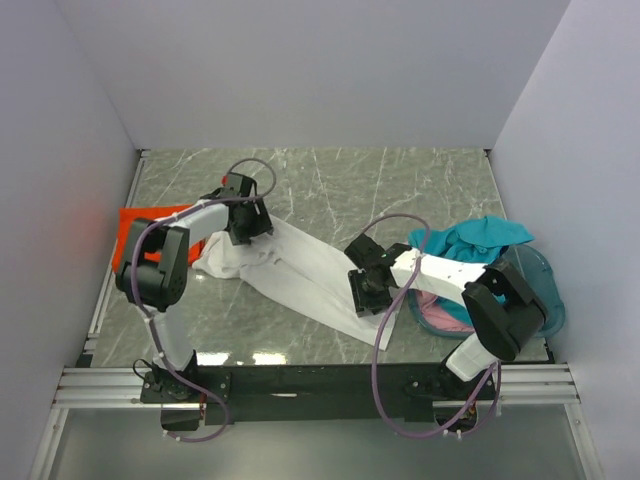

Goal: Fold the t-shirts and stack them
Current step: Fold the tshirt

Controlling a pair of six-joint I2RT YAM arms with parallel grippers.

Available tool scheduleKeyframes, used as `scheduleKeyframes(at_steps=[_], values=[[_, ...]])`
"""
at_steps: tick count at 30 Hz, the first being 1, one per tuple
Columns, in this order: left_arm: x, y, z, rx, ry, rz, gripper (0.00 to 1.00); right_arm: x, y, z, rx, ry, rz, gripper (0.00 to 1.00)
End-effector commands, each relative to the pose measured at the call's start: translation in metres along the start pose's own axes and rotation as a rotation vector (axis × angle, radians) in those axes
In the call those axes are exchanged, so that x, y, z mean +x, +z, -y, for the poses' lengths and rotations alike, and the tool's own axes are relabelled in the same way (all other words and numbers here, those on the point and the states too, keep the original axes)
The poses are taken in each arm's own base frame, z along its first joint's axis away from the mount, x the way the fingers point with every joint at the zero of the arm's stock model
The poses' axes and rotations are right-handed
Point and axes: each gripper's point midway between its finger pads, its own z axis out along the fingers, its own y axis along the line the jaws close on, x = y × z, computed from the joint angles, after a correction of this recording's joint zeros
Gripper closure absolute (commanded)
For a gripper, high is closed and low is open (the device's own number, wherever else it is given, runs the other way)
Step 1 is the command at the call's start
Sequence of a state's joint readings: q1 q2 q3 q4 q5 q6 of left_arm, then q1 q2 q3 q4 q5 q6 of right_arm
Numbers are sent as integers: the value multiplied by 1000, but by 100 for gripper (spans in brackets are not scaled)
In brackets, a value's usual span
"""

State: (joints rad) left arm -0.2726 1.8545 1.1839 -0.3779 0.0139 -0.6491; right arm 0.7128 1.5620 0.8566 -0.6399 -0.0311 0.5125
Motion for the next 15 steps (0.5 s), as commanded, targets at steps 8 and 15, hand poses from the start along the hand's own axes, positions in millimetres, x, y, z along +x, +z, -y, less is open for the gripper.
scheduleKeyframes(at_steps=[8, 15], values=[[-13, 51, 47, 50, 225, -58, 26, 26, 7, 2, -25, 29, -83, 50], [-45, 26, 70, 80, 320, -6, 26, 8, -22, -8, -50, 7, -10, 50]])
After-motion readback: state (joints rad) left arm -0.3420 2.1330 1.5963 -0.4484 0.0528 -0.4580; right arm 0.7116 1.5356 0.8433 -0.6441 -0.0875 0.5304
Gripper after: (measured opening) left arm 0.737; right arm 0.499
